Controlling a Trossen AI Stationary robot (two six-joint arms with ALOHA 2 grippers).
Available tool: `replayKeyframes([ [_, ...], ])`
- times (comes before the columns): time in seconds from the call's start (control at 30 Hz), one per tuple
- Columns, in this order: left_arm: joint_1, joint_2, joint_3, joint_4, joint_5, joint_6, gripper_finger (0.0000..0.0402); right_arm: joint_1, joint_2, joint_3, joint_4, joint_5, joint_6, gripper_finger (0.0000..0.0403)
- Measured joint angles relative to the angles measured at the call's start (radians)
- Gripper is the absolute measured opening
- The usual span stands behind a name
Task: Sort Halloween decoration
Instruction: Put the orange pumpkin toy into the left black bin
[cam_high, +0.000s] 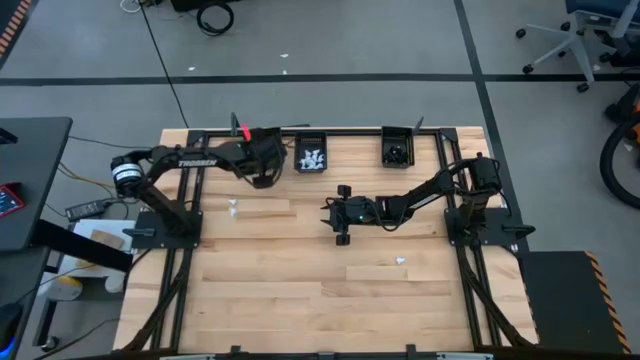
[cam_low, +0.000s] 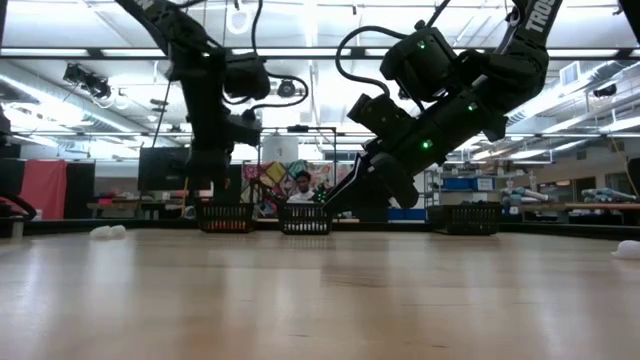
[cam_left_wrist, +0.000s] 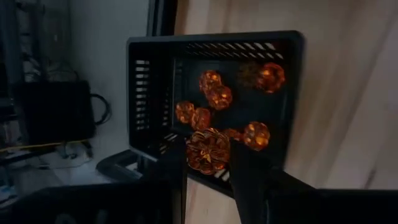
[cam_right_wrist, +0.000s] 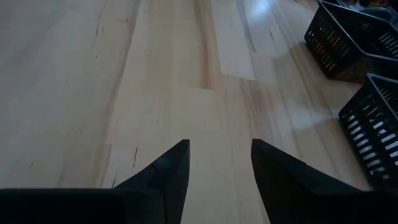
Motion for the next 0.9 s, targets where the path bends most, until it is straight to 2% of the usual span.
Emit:
replayKeyframes([
  [0.2,0.095,0.029,0.0,0.071,0.135,0.028,0.0079,-0.007,0.0,0.0,0.0,0.0,0.0,0.0176],
  [0.33,0.125,0.088,0.0,0.105,0.166,0.028,0.0079,-0.006,0.0,0.0,-0.002,-0.001,0.0,0.0176],
  [0.57,0.156,0.187,0.005,0.119,0.175,0.031,0.0079,-0.007,0.0,0.0,-0.009,-0.001,0.0,0.0176],
  [0.9,0.157,0.203,0.007,0.127,0.178,0.034,0.008,-0.007,0.0,0.0,-0.009,-0.001,0.0,0.0176],
])
